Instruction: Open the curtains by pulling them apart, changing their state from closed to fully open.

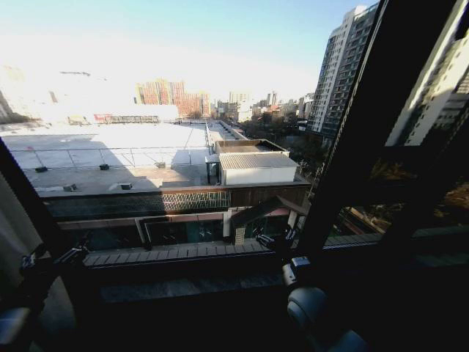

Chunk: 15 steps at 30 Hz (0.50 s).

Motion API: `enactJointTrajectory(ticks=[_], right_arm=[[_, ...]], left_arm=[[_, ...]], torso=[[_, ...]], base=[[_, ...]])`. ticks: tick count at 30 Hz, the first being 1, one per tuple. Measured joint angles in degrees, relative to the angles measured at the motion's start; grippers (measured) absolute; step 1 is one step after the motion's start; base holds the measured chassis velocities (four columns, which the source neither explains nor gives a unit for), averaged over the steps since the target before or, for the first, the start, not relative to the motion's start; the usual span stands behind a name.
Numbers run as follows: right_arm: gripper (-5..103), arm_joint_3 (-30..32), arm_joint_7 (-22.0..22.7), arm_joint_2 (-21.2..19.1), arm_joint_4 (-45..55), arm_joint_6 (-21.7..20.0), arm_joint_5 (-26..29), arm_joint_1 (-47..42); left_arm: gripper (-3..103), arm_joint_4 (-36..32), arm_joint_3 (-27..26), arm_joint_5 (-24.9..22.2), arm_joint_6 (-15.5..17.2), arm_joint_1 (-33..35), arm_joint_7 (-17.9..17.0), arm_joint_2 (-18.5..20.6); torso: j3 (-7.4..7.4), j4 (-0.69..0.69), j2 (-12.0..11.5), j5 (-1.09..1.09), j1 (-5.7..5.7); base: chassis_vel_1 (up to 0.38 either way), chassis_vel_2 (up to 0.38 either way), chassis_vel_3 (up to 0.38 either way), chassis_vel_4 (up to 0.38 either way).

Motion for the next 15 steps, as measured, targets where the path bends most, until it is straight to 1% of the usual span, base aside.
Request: enactJointTrajectory(ticks=[4,9,13,15], right_arm=[[100,0.62,0.02,-0.52,0.30,-1.52,1.64,0.84],[100,0.91,0.05,-0.62,0.71,-1.74,1.96,0.88],[100,1.07,0.08,-0.54,1.04,-1.75,1.96,0.61],[100,1.23,0.09,-0.61,1.02,-1.75,1.97,0.64]], left_arm=[[100,0.21,1.36,0.06,-0.89,0.10,0.05,-0.54],[100,0.44,1.84,0.13,-1.25,0.30,0.01,-0.52],[100,0.60,2.08,0.28,-1.33,0.34,-0.05,-0.27],[100,0.66,2.86,1.12,-1.37,0.37,-0.25,-0.27]], torso=[[0.00,-0.01,0.00,0.00,0.00],[0.00,0.00,0.00,0.00,0.00],[0.00,0.00,0.00,0.00,0.00],[0.00,-0.01,0.00,0.00,0.00]], base=[[0.000,0.000,0.000,0.000],[0.000,0.000,0.000,0.000],[-0.050,-0.089,0.048,0.094],[-0.073,-0.126,0.081,0.144]])
